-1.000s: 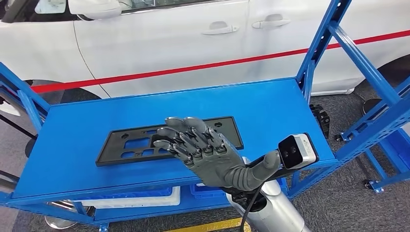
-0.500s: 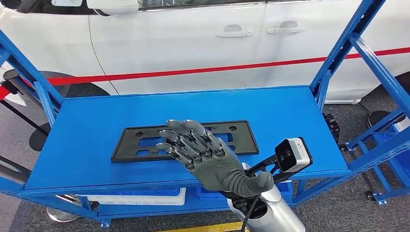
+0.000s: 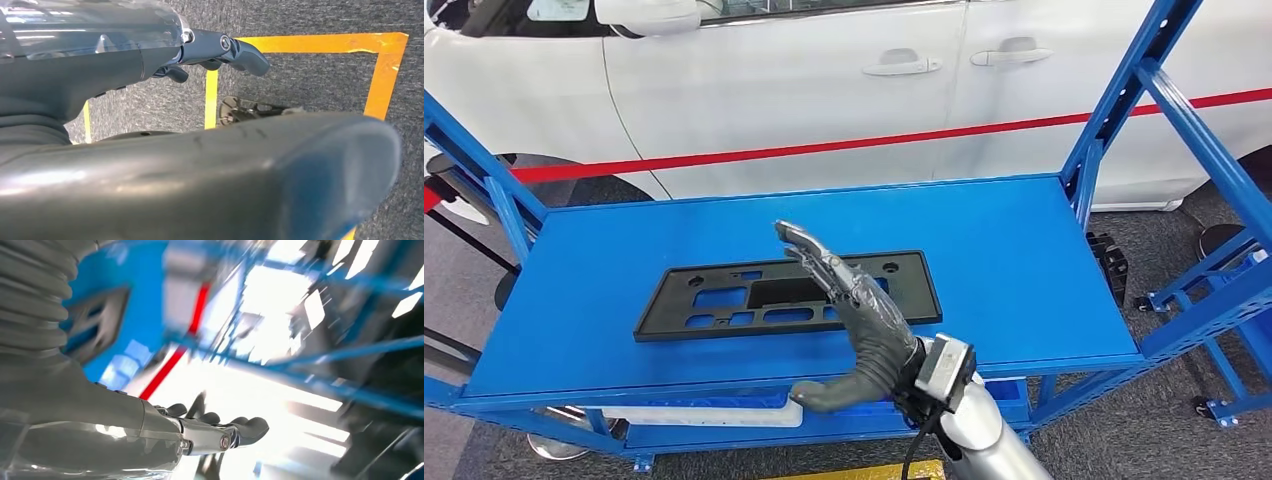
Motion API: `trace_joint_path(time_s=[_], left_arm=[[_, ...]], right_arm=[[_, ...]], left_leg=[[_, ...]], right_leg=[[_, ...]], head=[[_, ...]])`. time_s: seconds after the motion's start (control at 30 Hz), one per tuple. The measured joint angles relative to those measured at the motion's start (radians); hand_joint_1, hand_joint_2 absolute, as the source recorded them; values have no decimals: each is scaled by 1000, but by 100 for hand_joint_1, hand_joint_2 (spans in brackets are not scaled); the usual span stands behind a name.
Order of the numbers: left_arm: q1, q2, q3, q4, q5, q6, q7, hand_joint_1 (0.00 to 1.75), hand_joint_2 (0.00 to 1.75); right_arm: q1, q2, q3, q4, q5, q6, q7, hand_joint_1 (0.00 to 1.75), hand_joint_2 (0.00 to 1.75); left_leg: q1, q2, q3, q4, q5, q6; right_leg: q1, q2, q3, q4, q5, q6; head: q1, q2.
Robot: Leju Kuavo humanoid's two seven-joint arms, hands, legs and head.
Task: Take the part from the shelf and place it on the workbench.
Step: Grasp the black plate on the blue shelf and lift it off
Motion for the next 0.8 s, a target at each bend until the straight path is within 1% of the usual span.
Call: trace_joint_path(time_s=[0.03,0.07,0.1,0.13,0.2,0.23,0.27,0.3,0.33,0.4,0.43,0.47,0.5,0.53,0.57,0.6,0.63,0.67,0.73,0.77,0.8], left_arm=[[0,0,-1,0,0,-1,0,0,0],[-1,0,-1,0,-1,-1,-1,0,0],[-2,0,-2,0,-1,-1,-2,0,0],[-2,1,-3,0,-1,-1,-3,0,0],[-2,0,-5,0,-1,-1,-6,0,0],[-2,0,-5,0,-1,-1,-7,0,0],[-2,-1,-6,0,0,-1,-8,0,0],[-3,-2,-6,0,0,-1,-9,0,0],[-3,-2,-6,0,0,-1,-11,0,0],[-2,-3,-6,0,1,-3,-14,0,0],[-1,-4,-7,0,1,-4,-16,0,0],[1,-4,-7,0,1,-6,-19,0,0],[2,-4,-7,0,1,-7,-22,0,0],[2,-5,-7,0,2,-8,-24,0,0],[2,-6,-8,0,2,-9,-26,0,0],[2,-6,-8,0,2,-10,-27,0,0],[2,-7,-10,0,2,-10,-28,0,0],[3,-7,-11,0,2,-10,-29,0,0],[3,-7,-14,0,1,-10,-29,0,0],[3,-7,-16,0,1,-11,-29,0,0],[3,-7,-18,0,1,-11,-29,0,0]], right_arm=[[1,0,0,-2,57,-49,5,0,175],[2,-1,1,-5,120,-101,13,0,175],[3,-1,2,-8,185,-155,21,0,175],[5,-1,4,-9,252,-209,32,0,175],[9,-2,10,-10,369,-303,51,0,175],[10,-3,14,-10,418,-342,58,0,175],[12,-5,19,-9,455,-373,62,0,175],[13,-8,22,-7,492,-405,66,0,175],[17,-12,26,-4,526,-437,67,0,175],[31,-25,34,8,588,-504,68,0,175],[40,-33,38,17,618,-536,66,0,175],[48,-40,42,26,646,-566,64,0,175],[53,-45,45,34,671,-591,62,0,175],[55,-50,49,42,691,-612,61,0,175],[56,-54,52,48,711,-633,61,0,175],[57,-57,54,55,732,-656,62,0,175],[57,-59,57,61,755,-680,65,0,175],[58,-62,59,68,777,-704,70,0,175],[59,-66,64,81,817,-740,82,0,175],[59,-67,66,88,836,-752,89,0,175],[58,-68,69,94,852,-760,97,0,175]], left_leg=[[0,1,34,-72,41,4],[-2,2,70,-149,73,10],[-4,3,98,-210,94,16],[-7,4,114,-245,103,21],[-12,3,117,-259,103,29],[-9,2,119,-264,107,35],[-7,1,122,-271,111,40],[-4,2,125,-278,116,47],[-2,2,128,-284,119,53],[-5,2,127,-284,119,58],[-7,1,127,-283,118,59],[-7,0,127,-282,117,59],[-8,-1,127,-280,116,59],[-8,-3,128,-277,113,57],[-8,-3,128,-273,110,55],[-10,-4,127,-267,106,50],[-11,-4,125,-263,103,45],[-13,-4,124,-261,101,40],[-13,-4,123,-260,99,31],[-12,-4,121,-254,92,26],[-11,-3,113,-232,76,20]], right_leg=[[0,1,3,0,-1,1],[1,1,5,0,-2,3],[2,2,5,0,-3,6],[3,2,4,0,-3,10],[3,1,3,-3,-1,22],[2,0,4,-3,-1,28],[3,1,2,4,-8,34],[3,1,-8,29,-25,37],[4,2,-28,75,-53,40],[4,4,-90,202,-114,43],[4,4,-114,249,-128,44],[4,4,-122,262,-122,44],[4,4,-112,238,-98,43],[4,4,-83,179,-63,41],[4,4,-49,108,-33,37],[5,5,-21,50,-11,33],[7,5,-4,12,-1,30],[9,6,1,-1,-1,25],[9,7,0,-3,2,17],[8,6,1,-5,4,13],[5,5,2,-8,5,8]], head=[[0,0],[0,0],[0,0],[0,0],[0,0],[1,0],[1,0],[1,0],[2,0],[2,0],[2,0],[2,0],[2,0],[2,0],[2,0],[2,0],[2,0],[2,0],[2,0],[1,0],[0,0]])
